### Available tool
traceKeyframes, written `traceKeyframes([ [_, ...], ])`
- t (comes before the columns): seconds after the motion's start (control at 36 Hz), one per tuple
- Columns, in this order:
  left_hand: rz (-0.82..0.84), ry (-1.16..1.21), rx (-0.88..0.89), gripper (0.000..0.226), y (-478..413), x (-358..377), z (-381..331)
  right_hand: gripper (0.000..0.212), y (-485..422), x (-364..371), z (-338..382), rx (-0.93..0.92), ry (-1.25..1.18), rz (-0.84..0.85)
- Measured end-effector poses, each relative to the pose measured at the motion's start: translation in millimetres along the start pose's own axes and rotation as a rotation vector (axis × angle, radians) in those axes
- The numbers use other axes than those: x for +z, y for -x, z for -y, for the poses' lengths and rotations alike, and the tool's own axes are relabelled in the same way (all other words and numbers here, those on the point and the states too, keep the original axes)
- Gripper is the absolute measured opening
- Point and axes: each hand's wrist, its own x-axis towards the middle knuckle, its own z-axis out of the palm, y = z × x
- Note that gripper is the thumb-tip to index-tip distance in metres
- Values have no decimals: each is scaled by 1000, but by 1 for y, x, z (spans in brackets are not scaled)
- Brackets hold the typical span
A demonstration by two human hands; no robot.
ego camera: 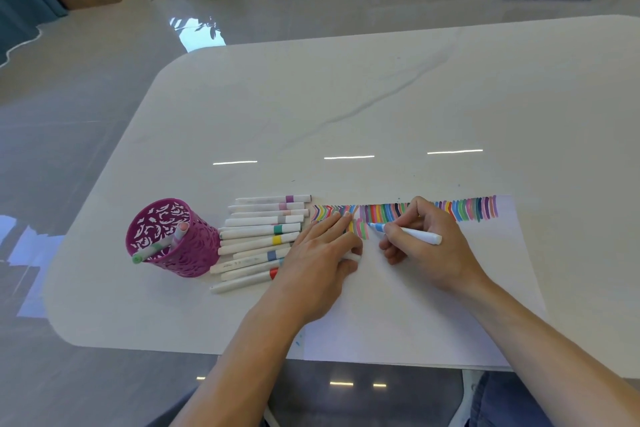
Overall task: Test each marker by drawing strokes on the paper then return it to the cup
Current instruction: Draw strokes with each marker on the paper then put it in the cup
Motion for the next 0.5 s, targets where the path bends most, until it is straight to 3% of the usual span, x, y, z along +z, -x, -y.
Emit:
traceKeyframes([
  [0.5,0,-6,-16,17,1,0,0,29,0,0,6,59,54,19],
])
